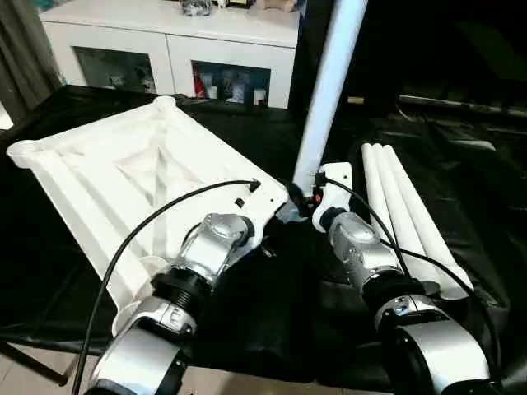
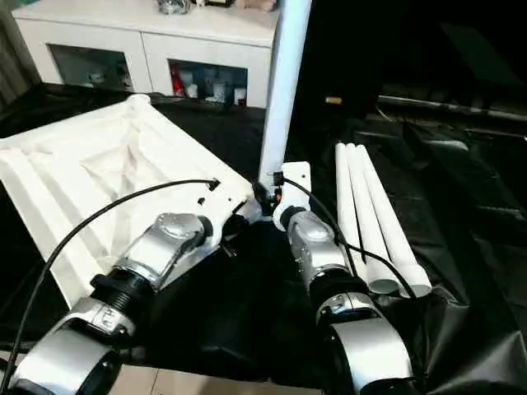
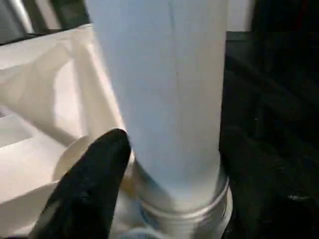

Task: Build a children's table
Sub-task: Rotate leg to tighten

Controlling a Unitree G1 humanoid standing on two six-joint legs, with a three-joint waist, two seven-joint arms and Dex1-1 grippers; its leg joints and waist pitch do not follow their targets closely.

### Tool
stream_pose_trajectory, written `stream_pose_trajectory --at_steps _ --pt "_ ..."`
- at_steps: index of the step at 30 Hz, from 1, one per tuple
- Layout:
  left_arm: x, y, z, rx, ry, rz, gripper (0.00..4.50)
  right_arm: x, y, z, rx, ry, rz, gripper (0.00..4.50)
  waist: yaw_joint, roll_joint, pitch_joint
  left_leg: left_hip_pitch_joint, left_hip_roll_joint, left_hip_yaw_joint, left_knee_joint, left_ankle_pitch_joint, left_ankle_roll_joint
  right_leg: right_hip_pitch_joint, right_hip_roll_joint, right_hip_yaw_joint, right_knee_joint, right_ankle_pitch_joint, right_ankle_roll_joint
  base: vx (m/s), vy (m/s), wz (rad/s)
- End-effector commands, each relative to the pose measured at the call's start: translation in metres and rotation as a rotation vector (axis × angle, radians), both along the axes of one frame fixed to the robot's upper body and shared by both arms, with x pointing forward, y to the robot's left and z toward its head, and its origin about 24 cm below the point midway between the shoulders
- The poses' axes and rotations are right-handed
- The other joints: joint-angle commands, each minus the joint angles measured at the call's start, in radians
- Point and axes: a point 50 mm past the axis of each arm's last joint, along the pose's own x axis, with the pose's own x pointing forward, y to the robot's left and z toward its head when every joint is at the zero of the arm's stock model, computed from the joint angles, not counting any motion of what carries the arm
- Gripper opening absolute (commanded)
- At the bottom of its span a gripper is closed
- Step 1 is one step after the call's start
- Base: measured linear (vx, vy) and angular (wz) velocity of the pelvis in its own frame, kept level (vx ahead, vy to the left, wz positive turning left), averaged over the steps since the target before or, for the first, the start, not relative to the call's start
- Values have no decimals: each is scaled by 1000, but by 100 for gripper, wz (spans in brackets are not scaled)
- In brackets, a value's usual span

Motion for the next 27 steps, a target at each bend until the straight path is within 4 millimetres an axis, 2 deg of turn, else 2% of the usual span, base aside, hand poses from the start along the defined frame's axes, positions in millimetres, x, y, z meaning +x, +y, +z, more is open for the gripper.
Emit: stream_pose_trajectory --at_steps 1,2,4,5,7,8,9,11,12,13,14,15,16,18,19,21,24,25,27 --pt "0 6 -6 47 12 -1 0 -9 7 -11 19 52 90 350 5 4 -39 4 65 -28 -78 -355 17 20 -98 53 -85 -321 -158 0 0 0" --pt "1 7 -6 49 10 -5 0 -8 6 -9 22 41 111 356 4 4 -38 -2 66 -25 -78 -321 29 22 -95 51 -80 -271 -172 0 0 0" --pt "0 10 -6 61 0 -44 0 -10 4 -6 15 14 178 367 4 4 -34 1 65 -22 -76 -343 33 17 -96 50 -87 -326 -174 0 0 0" --pt "0 11 -6 65 0 -63 0 -11 2 -4 11 3 211 379 8 2 -35 0 65 -22 -75 -335 37 19 -97 50 -89 -338 -168 0 0 0" --pt "-2 14 -5 58 3 -119 0 -16 -4 0 -14 -27 306 395 13 6 -38 -1 66 -20 -73 -294 41 22 -96 51 -84 -291 -173 0 0 0" --pt "-2 14 -5 58 3 -119 0 -16 -4 0 -14 -27 306 399 15 4 -41 -3 68 -18 -71 -258 50 28 -93 49 -77 -230 -180 0 0 0" --pt "-2 16 -5 55 5 -138 0 -18 -7 1 -28 -37 346 413 14 5 -42 -3 68 -17 -69 -242 53 27 -94 49 -72 -199 -191 0 0 0" --pt "-6 19 -4 40 1 -242 0 -24 -18 2 -83 -43 437 437 17 6 -47 -5 67 -16 -61 -172 74 37 -91 45 -61 -80 -218 25 -3 0" --pt "-14 21 0 2 -21 -407 0 -31 -30 4 -132 -43 526 437 18 5 -51 -6 65 -18 -55 -118 95 45 -90 43 -51 11 -236 51 -1 2" --pt "-18 24 1 -9 -11 -453 0 -35 -34 6 -147 -42 566 437 18 5 -53 -10 64 -14 -51 -95 107 46 -90 44 -44 61 -244 51 -1 2" --pt "-20 28 1 -9 -4 -484 0 -38 -37 7 -159 -42 599 437 18 5 -53 -8 64 -13 -47 -66 129 45 -89 42 -37 130 -262 0 0 0" --pt "-21 30 1 -5 4 -496 0 -40 -40 8 -166 -41 619 437 18 9 -53 -6 65 -10 -45 -63 138 42 -90 43 -35 149 -269 0 0 0" --pt "-22 32 2 -5 5 -520 0 -42 -42 9 -170 -36 639 437 21 11 -58 -2 67 -10 -42 -44 147 43 -92 41 -30 182 -285 0 0 0" --pt "-24 34 3 -15 15 -561 0 -45 -44 10 -175 -29 672 437 26 9 -60 -9 70 -10 -37 9 157 46 -86 36 -18 246 -296 0 0 0" --pt "-26 37 5 -29 27 -590 0 -47 -45 11 -179 -30 689 437 28 13 -57 -8 71 -8 -35 7 160 42 -86 34 -18 245 -301 0 0 0" --pt "-29 40 8 -44 47 -625 0 -50 -45 12 -185 -33 720 437 31 12 -54 -8 74 -7 -38 -39 145 40 -90 34 -22 178 -304 0 0 0" --pt "-33 45 12 -54 54 -686 0 -56 -41 15 -168 -34 761 437 41 12 -45 -4 75 -6 -46 -139 89 36 -91 39 -37 -2 -272 0 0 0" --pt "-33 45 12 -54 56 -694 0 -57 -41 15 -166 -35 768 437 42 9 -44 -4 74 -5 -47 -152 80 35 -91 39 -39 -28 -266 0 0 0" --pt "-34 47 13 -54 61 -700 0 -58 -39 16 -157 -38 783 437 47 12 -44 2 77 -4 -47 -174 60 29 -93 41 -43 -75 -252 0 0 0"
